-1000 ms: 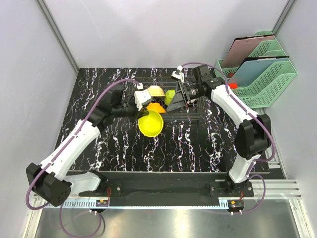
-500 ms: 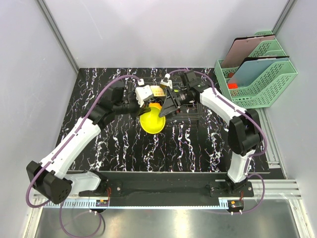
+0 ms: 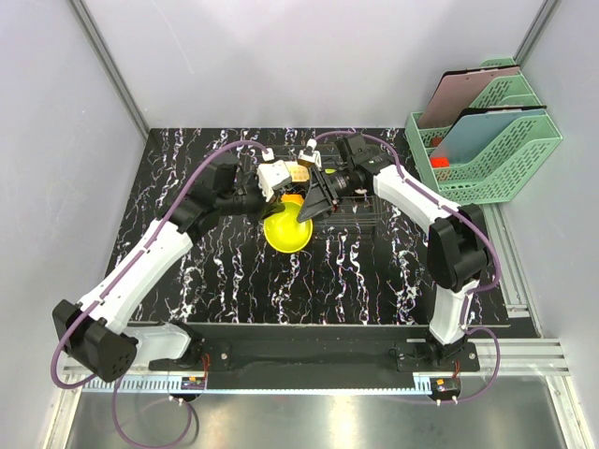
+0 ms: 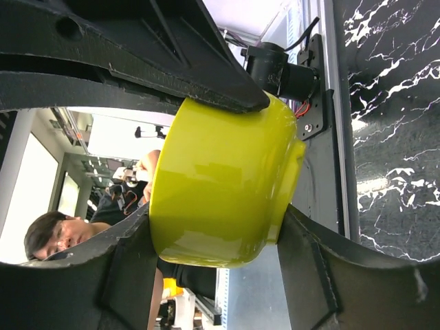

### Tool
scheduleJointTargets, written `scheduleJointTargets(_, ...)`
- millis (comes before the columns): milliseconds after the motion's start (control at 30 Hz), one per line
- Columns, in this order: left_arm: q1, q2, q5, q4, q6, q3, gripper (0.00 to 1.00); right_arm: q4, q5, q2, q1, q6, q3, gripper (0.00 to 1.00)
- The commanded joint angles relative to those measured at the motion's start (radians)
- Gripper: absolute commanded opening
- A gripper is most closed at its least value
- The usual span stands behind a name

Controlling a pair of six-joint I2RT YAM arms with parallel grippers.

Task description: Load the bowls into the dish rack

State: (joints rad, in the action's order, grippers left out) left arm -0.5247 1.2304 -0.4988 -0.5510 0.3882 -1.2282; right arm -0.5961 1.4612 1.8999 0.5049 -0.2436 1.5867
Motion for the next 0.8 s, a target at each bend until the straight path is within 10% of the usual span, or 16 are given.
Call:
scheduleJointTargets(0,-0.008,-0.011,-0.014,0.077,-0.003,-0.03,0.0,0.068,0.159,-0.016,0.009,-0.049,0.009,0.42)
scheduleJointTargets(133,-0.008,-0.009,-0.006,0.077,-0.003,-0.025,0.01,0.142,0.182,-0.016,0.007,-0.112,-0.017,0.26)
scheduleJointTargets(333,0.0,-0.012,0.026,0.082,-0.011,-0.033,0.99,0.185,0.157,-0.015,0.007,-0.14,-0.027,0.07)
scheduleJointTargets(633,0.265,-0.104,-0.052,0.082,-0.037,-0.004,0.99,0.174,0.013,-0.036,-0.063,-0.137,0.016,0.0)
scheduleJointTargets(767,0.386,-0.163,-0.095,0.08,-0.031,0.078,0.99,-0.281,-0.289,-0.006,-0.118,0.275,0.223,0.0)
